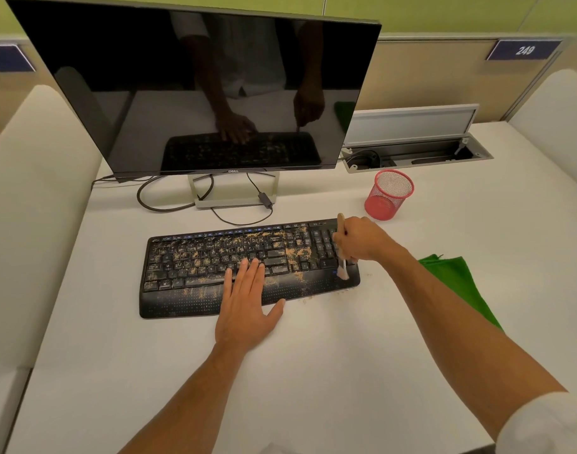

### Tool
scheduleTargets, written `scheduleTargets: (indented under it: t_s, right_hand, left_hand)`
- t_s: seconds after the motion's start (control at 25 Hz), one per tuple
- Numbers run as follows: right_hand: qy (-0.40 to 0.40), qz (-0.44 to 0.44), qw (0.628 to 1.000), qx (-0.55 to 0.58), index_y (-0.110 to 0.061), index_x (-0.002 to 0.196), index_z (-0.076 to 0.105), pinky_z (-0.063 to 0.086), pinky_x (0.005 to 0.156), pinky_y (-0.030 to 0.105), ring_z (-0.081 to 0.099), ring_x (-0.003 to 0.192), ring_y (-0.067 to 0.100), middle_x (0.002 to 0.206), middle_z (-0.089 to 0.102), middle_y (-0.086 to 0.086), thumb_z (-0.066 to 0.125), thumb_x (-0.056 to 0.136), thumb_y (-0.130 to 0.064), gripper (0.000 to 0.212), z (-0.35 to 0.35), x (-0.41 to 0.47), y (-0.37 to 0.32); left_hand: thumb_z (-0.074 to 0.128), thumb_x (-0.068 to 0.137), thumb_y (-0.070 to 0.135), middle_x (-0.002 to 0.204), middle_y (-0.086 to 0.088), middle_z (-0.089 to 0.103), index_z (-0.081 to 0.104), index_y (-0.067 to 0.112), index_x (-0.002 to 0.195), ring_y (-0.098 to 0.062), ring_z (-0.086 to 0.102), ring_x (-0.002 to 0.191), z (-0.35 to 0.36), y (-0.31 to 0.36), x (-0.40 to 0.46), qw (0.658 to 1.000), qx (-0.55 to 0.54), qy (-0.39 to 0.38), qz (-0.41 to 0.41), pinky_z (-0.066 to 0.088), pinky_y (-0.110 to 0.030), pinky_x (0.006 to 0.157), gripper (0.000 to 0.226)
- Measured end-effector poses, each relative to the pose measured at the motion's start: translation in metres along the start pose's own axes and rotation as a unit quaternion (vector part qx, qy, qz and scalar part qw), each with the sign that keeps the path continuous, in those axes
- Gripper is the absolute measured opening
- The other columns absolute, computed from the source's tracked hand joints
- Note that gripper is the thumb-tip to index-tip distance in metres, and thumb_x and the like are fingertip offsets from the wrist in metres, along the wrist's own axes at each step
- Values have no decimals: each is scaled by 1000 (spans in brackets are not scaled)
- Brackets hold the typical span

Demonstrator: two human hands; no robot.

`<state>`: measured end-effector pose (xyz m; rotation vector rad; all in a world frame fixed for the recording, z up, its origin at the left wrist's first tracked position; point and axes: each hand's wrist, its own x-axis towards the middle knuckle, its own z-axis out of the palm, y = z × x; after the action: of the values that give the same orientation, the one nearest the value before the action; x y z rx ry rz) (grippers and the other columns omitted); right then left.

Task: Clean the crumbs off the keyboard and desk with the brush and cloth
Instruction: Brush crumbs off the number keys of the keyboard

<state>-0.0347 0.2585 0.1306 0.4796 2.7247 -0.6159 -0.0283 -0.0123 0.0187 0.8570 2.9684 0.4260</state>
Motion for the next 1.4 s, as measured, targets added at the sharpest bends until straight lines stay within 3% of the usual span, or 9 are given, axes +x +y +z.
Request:
scheduleTargets:
  t_s: [0.12,0.28,0.36,0.56,0.72,0.88,1.12,1.24,1.4]
  right_hand:
    - [-25,58,995,81,1,79,68,45,46,22,64,49,17,64,72,8,47,99,-16,34,2,-3,6]
    - [157,44,980,112,0,80,64,59,65,40,68,68,30,74,70,14,43,101,-24,38,0,4,5]
    - [189,22,974,121,-4,78,63,59,68,42,68,68,28,73,70,12,39,103,-29,42,6,4,4]
    - [204,-32,957,206,-10,84,65,58,67,32,70,68,20,73,72,4,39,106,-27,38,23,2,-3]
    - [221,-52,957,179,-11,86,63,54,64,33,68,68,22,73,71,5,41,103,-24,30,27,7,-16]
    - [192,-37,974,119,-5,68,60,53,63,38,60,57,27,58,63,9,29,105,-28,54,33,6,-22]
    - [62,-7,997,41,0,66,61,53,66,37,64,67,32,67,66,15,46,94,-17,36,28,-6,-16]
    - [161,-3,981,104,-6,68,60,58,68,42,64,62,29,64,66,10,30,97,-38,53,26,-5,-16]
    - [228,-29,965,129,-6,71,63,53,65,30,62,57,20,59,65,5,26,107,-30,58,25,-2,-16]
  left_hand:
    - [31,94,66,165,0,9,16,14,157,-13,-10,151,0,1,0,1000,-6,5,1,-5,-44,123,83]
    - [33,94,65,164,-1,14,19,12,156,-14,-5,152,2,0,0,1000,-9,12,2,-3,-45,123,83]
    - [32,94,66,165,-1,12,18,13,157,-14,-6,152,2,0,0,1000,-7,8,1,-3,-46,123,83]
    - [28,94,67,165,1,7,13,15,157,-12,-11,151,0,0,0,1000,-1,-4,-1,-4,-45,123,84]
    - [28,93,67,165,1,8,14,14,157,-12,-10,151,0,0,1,1000,-2,-3,-2,-3,-46,123,84]
    - [30,93,66,165,0,10,16,14,157,-13,-9,152,1,0,1,1000,-7,0,-4,-3,-45,123,84]
    - [29,93,67,165,0,8,14,14,157,-13,-10,151,0,0,0,1000,-6,-1,-2,-3,-46,123,84]
    - [31,93,66,165,0,12,17,14,157,-13,-7,152,1,0,0,1000,-14,5,-2,-2,-46,123,84]
    - [28,93,67,165,1,8,14,15,158,-13,-10,152,1,0,0,1000,-7,-5,-3,-3,-45,123,84]
